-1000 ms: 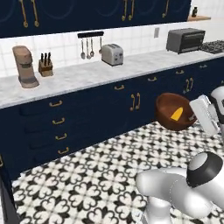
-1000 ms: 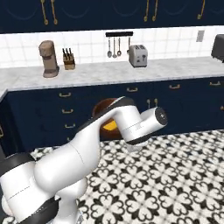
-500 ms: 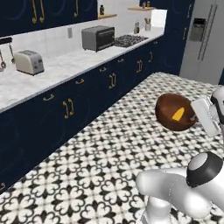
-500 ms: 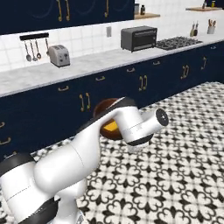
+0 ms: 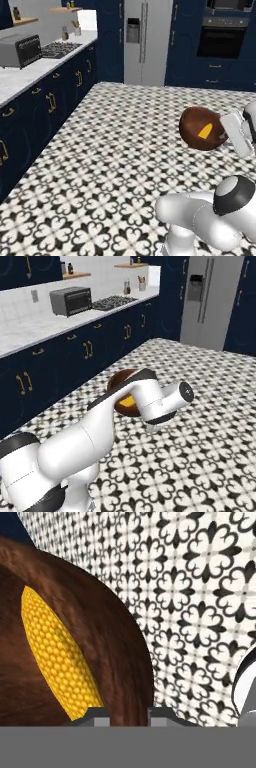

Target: Pick the corn from the sink and place it in the bowl. Then pick the bowl and place it in the microwave. Then close the microwave door and press the start button.

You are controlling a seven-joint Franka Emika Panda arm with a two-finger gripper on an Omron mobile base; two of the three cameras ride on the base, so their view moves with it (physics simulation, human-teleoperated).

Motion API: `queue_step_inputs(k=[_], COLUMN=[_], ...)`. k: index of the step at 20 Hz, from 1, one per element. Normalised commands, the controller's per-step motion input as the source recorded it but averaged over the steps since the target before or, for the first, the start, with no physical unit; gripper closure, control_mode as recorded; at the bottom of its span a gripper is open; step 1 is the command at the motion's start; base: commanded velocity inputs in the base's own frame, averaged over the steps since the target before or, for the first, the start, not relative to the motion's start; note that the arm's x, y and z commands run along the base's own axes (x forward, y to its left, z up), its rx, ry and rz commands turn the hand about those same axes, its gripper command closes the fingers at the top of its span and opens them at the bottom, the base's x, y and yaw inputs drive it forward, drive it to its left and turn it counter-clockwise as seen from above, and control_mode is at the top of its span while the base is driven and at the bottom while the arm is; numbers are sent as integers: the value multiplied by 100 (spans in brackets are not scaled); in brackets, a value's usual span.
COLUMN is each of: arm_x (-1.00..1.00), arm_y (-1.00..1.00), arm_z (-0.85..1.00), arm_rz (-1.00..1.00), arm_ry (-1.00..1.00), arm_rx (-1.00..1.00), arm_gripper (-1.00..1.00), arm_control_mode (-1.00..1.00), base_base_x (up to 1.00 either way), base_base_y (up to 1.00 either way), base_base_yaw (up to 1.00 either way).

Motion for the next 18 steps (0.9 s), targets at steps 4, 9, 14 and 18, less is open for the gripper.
queue_step_inputs(k=[4,9,14,18], arm_x=[0,0,0,0], arm_y=[0,0,0,0], arm_z=[0,0,0,0], arm_rz=[0,0,0,0], arm_ry=[0,0,0,0], arm_rx=[0,0,0,0], arm_gripper=[100,100,100,100], arm_control_mode=[100,100,100,100], base_base_x=[100,100,100,100], base_base_y=[-45,-41,-44,-66], base_base_yaw=[-50,-40,-32,-23])
